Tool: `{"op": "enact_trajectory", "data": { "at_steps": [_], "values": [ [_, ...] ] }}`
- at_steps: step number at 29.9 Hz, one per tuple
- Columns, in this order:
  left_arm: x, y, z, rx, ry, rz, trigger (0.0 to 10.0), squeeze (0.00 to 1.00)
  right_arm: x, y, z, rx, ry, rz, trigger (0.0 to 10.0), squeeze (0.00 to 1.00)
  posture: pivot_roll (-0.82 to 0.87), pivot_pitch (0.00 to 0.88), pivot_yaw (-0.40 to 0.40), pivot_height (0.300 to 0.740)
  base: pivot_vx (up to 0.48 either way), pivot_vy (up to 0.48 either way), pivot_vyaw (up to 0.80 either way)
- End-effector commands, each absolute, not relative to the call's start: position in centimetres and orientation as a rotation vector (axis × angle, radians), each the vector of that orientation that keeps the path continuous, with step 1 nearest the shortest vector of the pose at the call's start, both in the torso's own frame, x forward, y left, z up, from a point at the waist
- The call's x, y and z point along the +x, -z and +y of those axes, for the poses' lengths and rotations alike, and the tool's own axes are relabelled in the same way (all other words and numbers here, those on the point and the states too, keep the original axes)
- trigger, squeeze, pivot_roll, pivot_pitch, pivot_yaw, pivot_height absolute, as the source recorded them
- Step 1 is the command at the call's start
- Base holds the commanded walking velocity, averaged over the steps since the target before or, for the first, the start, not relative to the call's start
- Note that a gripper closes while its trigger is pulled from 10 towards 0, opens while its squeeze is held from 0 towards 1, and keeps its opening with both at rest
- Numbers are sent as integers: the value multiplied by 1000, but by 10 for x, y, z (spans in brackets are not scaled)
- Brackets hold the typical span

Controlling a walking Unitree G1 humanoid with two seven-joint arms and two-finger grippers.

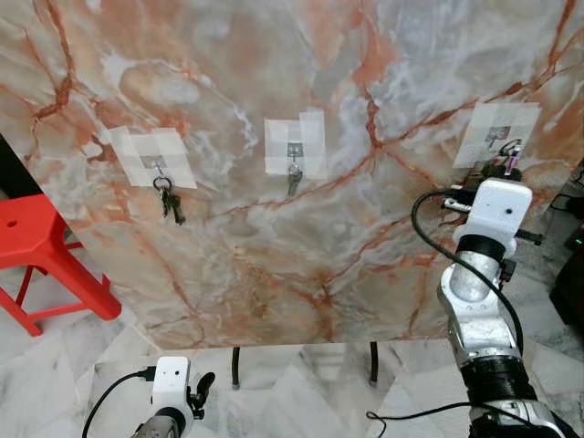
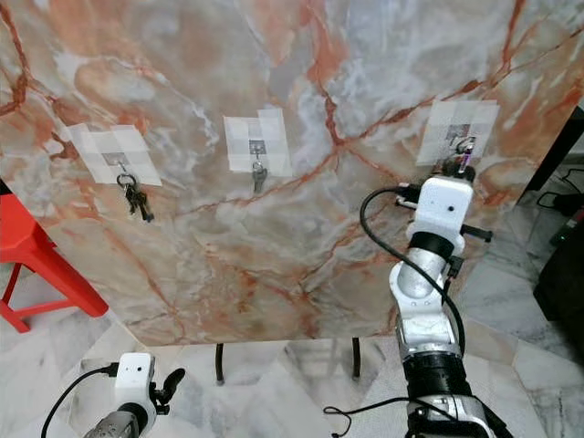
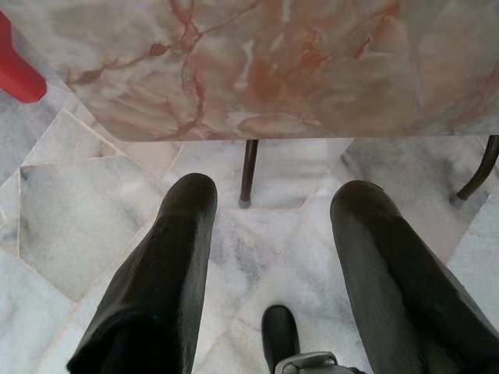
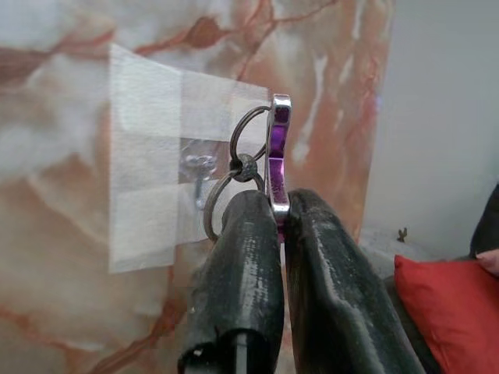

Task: Hang keys on a hook

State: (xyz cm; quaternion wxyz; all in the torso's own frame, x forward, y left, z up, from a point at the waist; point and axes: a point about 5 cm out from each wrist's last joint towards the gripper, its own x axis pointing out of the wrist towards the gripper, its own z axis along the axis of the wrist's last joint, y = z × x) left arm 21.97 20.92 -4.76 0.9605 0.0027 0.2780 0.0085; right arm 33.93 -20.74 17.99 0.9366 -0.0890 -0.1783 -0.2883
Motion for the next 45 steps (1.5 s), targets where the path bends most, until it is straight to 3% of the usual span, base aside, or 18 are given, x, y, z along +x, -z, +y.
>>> {"op": "enact_trajectory", "data": {
  "at_steps": [1,25,45],
  "values": [
    [217,50,212,20,-15,585,10000,0,343,-182,-214,-157,605,-355,10000,0,102,68,35,740,0,0,0],
    [217,50,213,23,-19,587,10000,0,353,-186,-217,-122,534,-353,10000,0,104,70,35,740,0,0,0],
    [216,50,212,22,-18,589,10000,0,362,-182,-197,-139,409,-331,10000,0,107,73,33,740,0,0,0]
  ]
}}
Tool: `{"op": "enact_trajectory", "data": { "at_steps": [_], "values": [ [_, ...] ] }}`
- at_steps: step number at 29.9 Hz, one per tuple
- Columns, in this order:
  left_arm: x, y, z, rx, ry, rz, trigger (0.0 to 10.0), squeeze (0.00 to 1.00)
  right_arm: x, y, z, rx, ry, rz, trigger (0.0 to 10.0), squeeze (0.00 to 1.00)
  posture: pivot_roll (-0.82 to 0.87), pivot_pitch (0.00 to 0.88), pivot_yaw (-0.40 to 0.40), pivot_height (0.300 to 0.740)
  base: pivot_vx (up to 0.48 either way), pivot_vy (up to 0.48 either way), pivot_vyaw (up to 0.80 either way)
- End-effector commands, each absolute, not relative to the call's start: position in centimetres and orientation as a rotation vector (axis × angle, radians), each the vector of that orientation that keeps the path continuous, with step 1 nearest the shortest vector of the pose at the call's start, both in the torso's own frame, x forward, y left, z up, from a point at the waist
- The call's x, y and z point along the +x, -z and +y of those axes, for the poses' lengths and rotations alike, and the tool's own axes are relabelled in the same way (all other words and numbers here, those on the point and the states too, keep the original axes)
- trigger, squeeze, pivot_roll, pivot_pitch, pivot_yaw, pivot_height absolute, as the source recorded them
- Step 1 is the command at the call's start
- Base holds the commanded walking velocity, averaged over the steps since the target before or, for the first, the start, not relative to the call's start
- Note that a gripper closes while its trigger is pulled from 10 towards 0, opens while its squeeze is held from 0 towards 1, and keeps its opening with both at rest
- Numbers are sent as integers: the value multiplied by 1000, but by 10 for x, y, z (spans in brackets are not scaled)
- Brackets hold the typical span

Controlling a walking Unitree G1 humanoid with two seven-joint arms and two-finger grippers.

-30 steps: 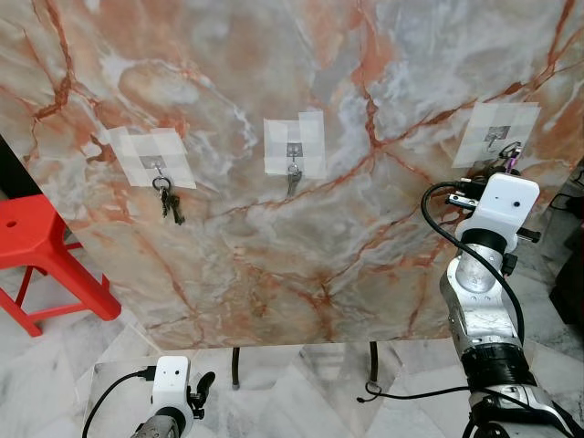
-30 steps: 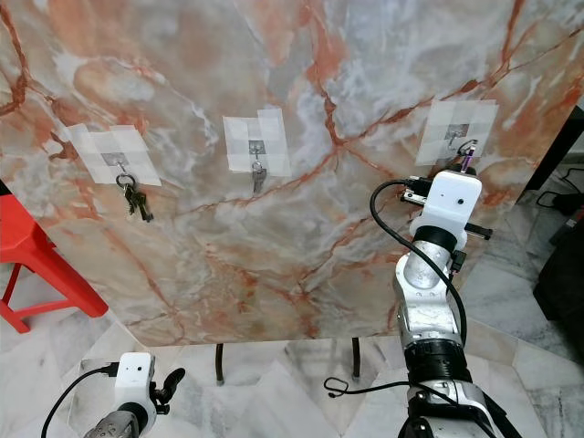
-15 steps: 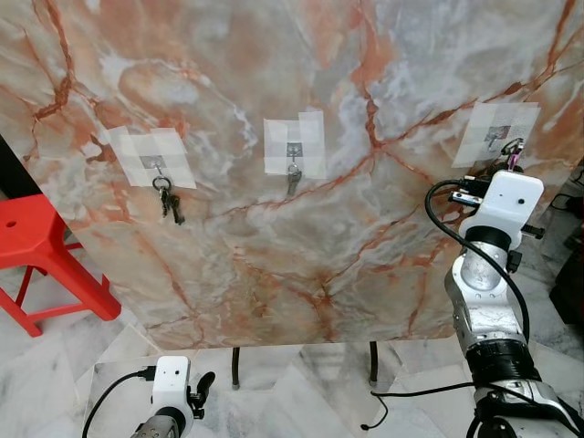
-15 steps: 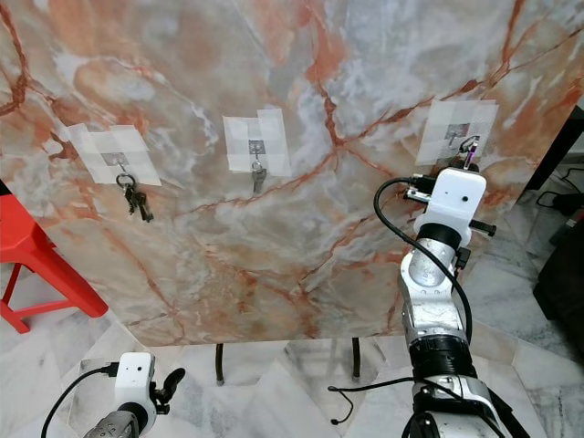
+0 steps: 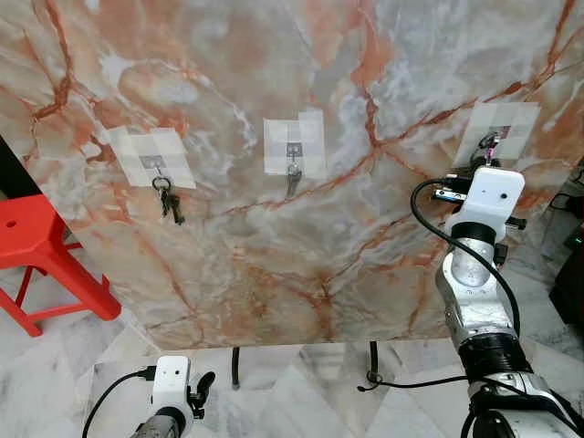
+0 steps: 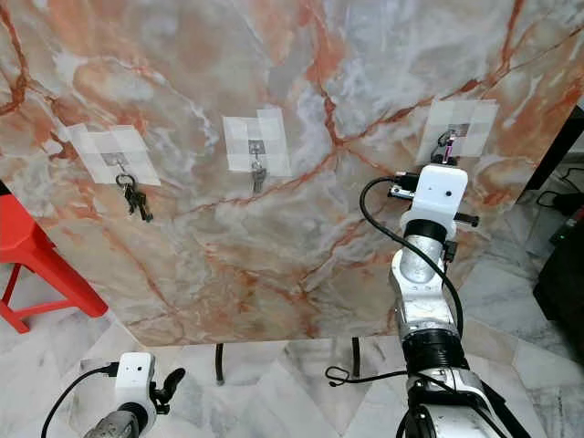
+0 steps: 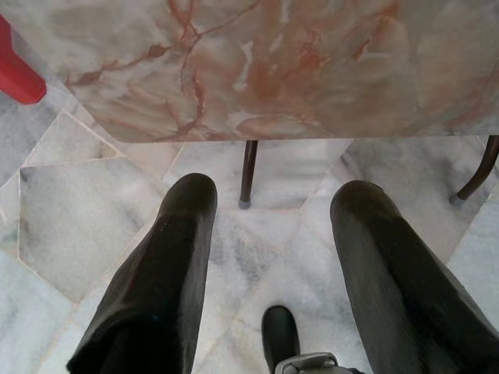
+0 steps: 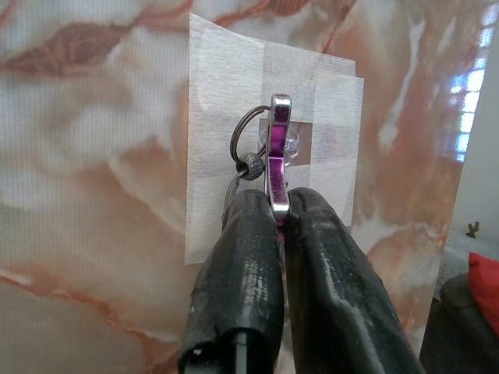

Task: Hang keys on a hook

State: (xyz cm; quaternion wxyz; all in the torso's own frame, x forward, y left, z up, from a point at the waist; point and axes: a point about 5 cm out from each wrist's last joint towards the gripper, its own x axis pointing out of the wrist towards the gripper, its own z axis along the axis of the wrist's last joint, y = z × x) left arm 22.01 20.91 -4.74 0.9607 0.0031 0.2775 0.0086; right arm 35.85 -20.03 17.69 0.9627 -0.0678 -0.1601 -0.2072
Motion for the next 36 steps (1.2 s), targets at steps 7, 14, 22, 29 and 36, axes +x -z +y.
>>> {"op": "enact_trajectory", "data": {
  "at_steps": [7,14,22,29,36],
  "values": [
    [216,50,212,22,-20,590,10000,0,362,-180,-198,-142,412,-324,10000,0,105,73,34,740,0,0,0],
    [216,50,212,22,-17,592,10000,0,364,-173,-204,-159,415,-266,10000,0,102,73,37,740,0,0,0],
    [215,51,213,28,-18,596,10000,0,363,-172,-206,-158,417,-267,10000,247,102,74,37,740,0,0,0],
    [215,51,213,29,-18,597,10000,0,363,-172,-204,-145,412,-273,10000,1000,102,75,37,740,0,0,0],
    [214,52,212,30,-18,604,10000,0,347,-156,-179,-141,297,-281,10000,1000,102,75,31,740,0,0,0]
  ]
}}
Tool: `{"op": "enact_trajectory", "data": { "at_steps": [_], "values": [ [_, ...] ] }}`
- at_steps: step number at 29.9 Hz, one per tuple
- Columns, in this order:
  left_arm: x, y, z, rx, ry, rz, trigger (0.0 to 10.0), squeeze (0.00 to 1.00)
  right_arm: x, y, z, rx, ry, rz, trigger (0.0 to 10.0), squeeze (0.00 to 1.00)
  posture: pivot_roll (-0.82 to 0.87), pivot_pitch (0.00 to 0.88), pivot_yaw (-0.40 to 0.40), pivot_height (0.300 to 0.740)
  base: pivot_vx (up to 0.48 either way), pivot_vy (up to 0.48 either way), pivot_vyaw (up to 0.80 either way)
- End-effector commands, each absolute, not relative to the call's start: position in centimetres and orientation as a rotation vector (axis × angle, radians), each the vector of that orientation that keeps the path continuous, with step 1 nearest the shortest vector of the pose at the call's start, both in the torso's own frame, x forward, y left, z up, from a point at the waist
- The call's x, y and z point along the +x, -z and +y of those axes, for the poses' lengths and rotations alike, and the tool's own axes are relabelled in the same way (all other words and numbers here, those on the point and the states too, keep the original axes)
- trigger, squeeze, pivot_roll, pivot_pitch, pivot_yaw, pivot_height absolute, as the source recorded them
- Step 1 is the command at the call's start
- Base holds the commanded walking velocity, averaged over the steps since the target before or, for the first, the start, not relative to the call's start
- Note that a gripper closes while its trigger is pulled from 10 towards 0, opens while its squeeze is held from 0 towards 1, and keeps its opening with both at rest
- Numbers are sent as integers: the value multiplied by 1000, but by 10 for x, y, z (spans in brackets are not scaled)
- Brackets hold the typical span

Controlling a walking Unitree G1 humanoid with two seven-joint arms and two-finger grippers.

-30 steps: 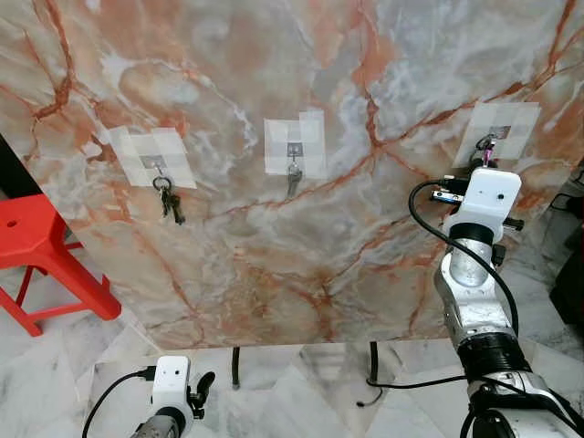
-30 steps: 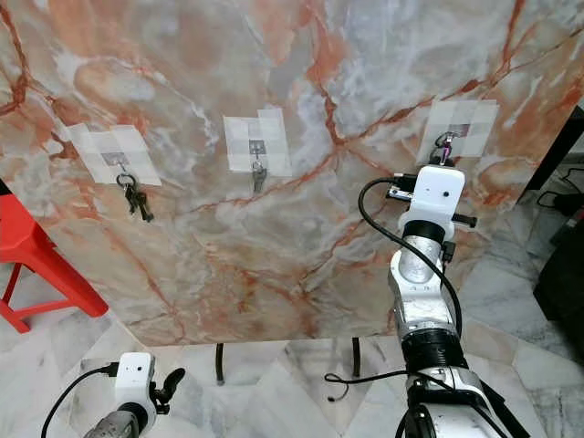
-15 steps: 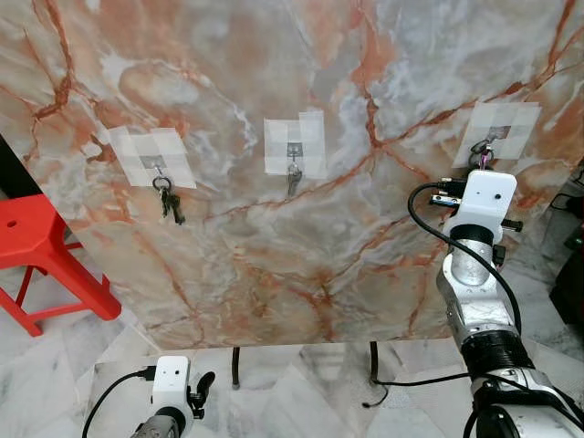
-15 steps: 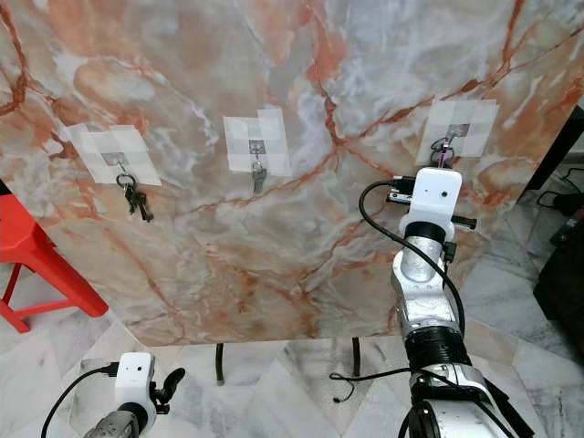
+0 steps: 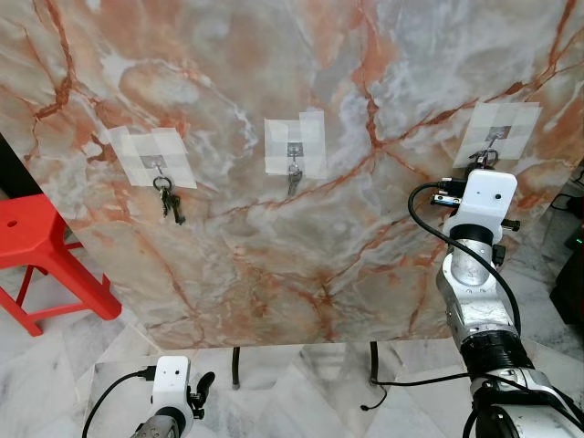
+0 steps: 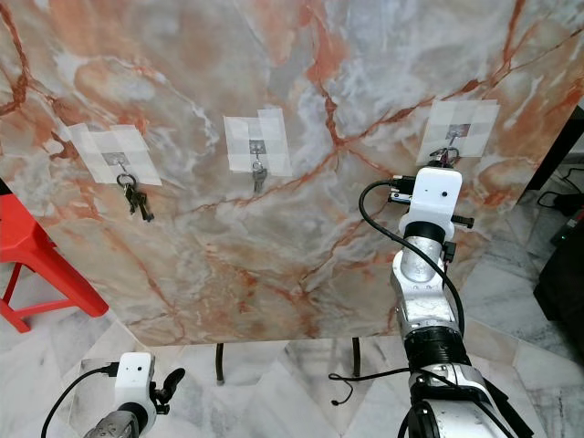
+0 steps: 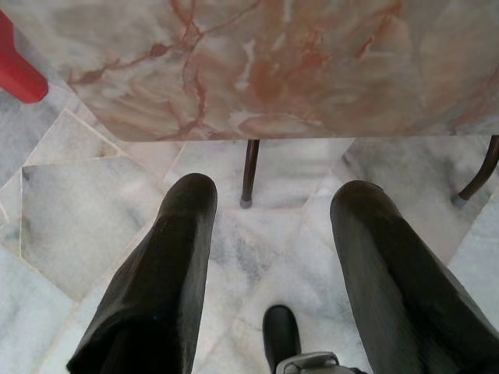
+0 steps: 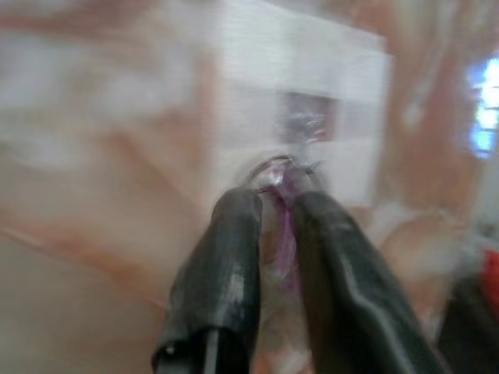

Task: Hang keys on a hook

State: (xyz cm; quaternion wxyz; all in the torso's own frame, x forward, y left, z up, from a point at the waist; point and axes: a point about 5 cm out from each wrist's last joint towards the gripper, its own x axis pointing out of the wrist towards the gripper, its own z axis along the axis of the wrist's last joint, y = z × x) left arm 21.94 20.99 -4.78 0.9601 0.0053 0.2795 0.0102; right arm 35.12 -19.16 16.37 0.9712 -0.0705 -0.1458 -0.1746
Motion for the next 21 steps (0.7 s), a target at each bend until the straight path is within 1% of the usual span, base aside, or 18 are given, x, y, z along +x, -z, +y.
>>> {"op": "enact_trajectory", "data": {
  "at_steps": [1,3,4,10,13,16,17,18,19,21],
  "values": [
    [214,52,212,30,-18,604,10000,0,346,-155,-178,-144,292,-278,10000,1000,102,75,31,740,0,0,0],
    [214,52,212,29,-17,604,10000,0,341,-150,-177,-148,280,-268,10000,1000,100,73,29,740,0,0,0],
    [214,52,211,28,-15,604,10000,0,334,-142,-179,-158,267,-246,10000,1000,99,73,28,740,0,0,0],
    [214,52,210,28,-12,606,10000,0,313,-122,-183,-188,229,-187,10000,1000,95,69,26,740,0,0,0],
    [214,52,210,29,-11,609,10000,0,302,-101,-188,-204,223,-83,10000,1000,93,68,26,740,0,0,0],
    [214,53,210,29,-11,613,10000,0,295,-80,-194,-158,257,17,10000,1000,91,65,28,740,0,0,0],
    [213,53,210,30,-11,617,10000,0,292,-65,-198,-138,277,97,10000,451,92,62,28,740,0,0,0],
    [213,54,210,30,-11,620,10000,0,291,-55,-200,-133,285,157,10000,63,92,62,29,740,0,0,0],
    [213,54,210,31,-12,624,10000,0,286,-38,-204,-112,312,271,10000,0,95,60,29,740,0,0,0],
    [212,55,211,31,-14,629,10000,0,283,-26,-203,-54,317,340,10000,0,92,59,28,740,0,0,0]
  ]
}}
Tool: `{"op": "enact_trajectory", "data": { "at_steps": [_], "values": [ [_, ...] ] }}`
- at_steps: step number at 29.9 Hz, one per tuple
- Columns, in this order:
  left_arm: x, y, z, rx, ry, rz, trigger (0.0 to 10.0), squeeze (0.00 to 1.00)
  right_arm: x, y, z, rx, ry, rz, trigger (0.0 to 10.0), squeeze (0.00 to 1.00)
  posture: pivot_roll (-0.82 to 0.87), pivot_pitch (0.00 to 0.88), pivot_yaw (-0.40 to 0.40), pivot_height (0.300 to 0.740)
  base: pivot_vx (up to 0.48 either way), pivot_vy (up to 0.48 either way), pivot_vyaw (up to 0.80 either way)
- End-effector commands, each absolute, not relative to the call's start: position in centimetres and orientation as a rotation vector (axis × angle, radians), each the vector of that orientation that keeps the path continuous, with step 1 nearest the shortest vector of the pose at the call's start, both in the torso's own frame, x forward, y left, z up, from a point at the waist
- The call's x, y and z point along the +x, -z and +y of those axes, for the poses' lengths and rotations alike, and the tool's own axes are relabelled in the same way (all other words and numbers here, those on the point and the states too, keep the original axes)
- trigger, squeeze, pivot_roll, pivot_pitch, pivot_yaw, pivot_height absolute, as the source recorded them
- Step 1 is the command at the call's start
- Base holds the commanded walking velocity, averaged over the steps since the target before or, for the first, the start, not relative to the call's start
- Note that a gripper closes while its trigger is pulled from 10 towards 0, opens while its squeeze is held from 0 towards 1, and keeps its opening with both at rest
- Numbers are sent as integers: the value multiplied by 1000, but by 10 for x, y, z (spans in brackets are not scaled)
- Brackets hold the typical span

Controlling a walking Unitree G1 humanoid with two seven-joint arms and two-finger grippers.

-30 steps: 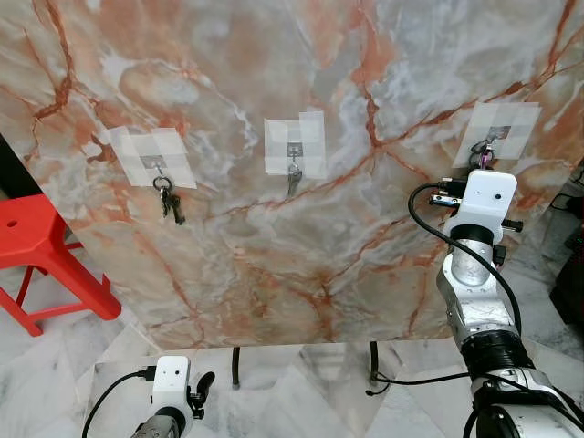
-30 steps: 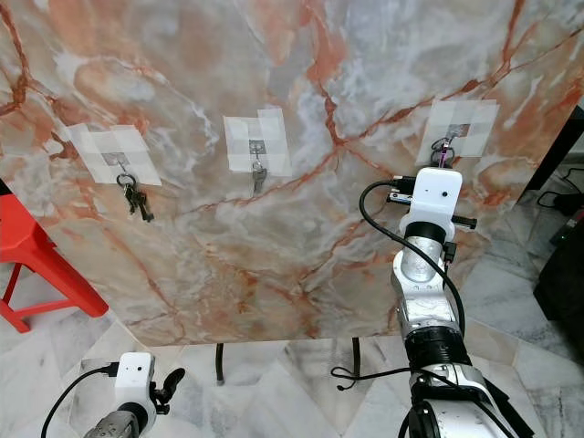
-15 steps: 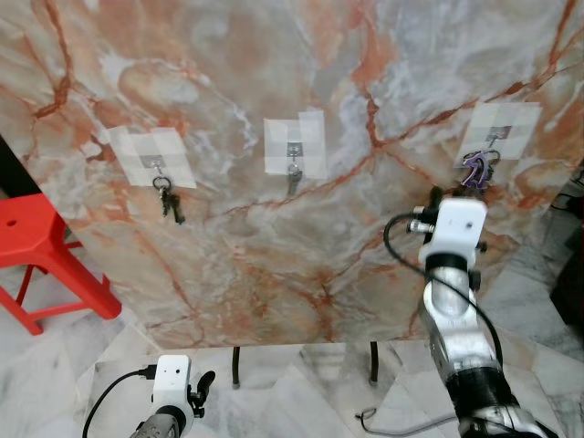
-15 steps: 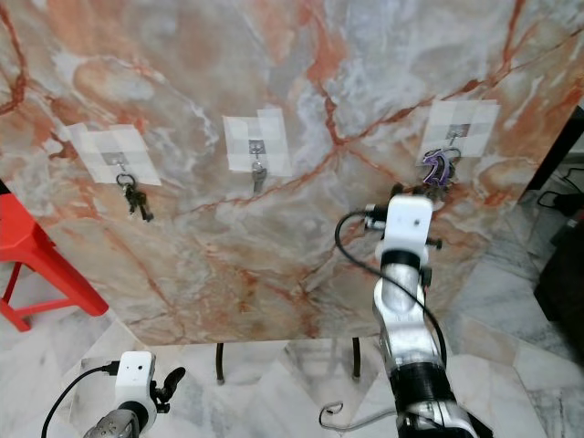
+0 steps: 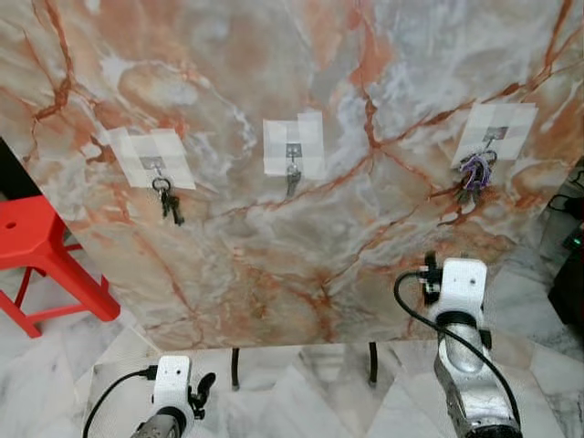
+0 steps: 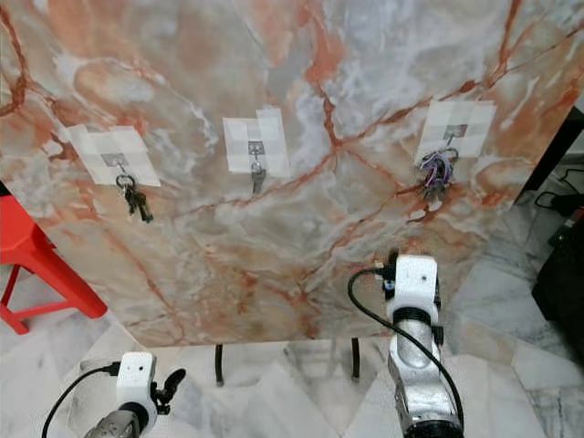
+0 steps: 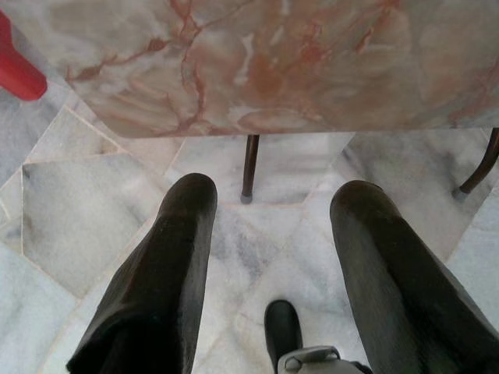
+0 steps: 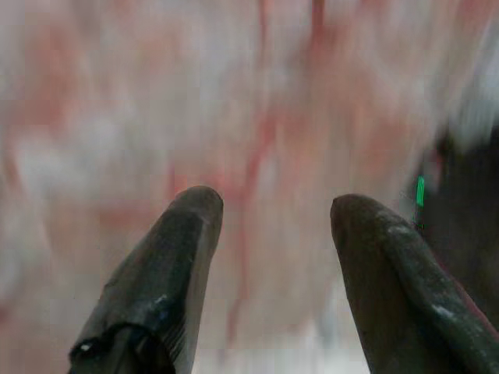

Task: Hang keys on a hook

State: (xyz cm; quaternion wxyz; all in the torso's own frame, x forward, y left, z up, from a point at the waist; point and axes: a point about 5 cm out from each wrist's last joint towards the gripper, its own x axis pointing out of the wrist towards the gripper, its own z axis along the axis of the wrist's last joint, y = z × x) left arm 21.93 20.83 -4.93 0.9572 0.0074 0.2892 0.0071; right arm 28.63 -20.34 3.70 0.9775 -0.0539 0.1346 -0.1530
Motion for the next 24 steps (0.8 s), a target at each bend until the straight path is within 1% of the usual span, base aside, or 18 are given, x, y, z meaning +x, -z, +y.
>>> {"op": "enact_trajectory", "data": {
  "at_steps": [1,3,8,9,12,14,19,20,21,23,24],
  "values": [
    [212,55,211,31,-15,630,10000,0,283,-25,-204,-42,324,340,10000,0,92,55,29,740,0,0,0],
    [211,55,212,32,-16,632,10000,0,281,-21,-206,-43,342,364,10000,0,92,55,29,740,0,0,0],
    [207,58,214,33,-23,659,10000,0,275,8,-200,39,267,525,10000,0,87,44,33,740,0,0,0],
    [205,60,215,32,-25,675,10000,0,269,19,-193,49,212,591,10000,0,81,37,35,740,0,0,0],
    [201,62,215,27,-25,700,10000,0,254,38,-185,31,130,711,10000,0,84,29,33,740,0,0,0],
    [197,65,220,8,-66,723,10000,0,235,54,-182,32,113,796,10000,0,99,15,23,740,0,0,0],
    [189,69,226,-8,-107,771,10000,0,205,73,-183,4,131,919,10000,0,92,0,25,740,0,0,0],
    [189,69,226,-8,-107,771,10000,0,205,73,-183,4,131,919,10000,0,92,0,25,740,0,0,0],
    [183,72,227,-9,-110,800,10000,0,197,78,-186,10,159,945,10000,0,90,0,25,740,0,0,0],
    [181,73,228,-17,-118,809,10000,0,188,82,-190,10,192,976,10000,0,88,0,22,740,0,0,0],
    [180,74,228,-19,-127,813,10000,0,178,87,-192,21,206,1005,10000,0,95,0,17,740,0,0,0]
  ]
}}
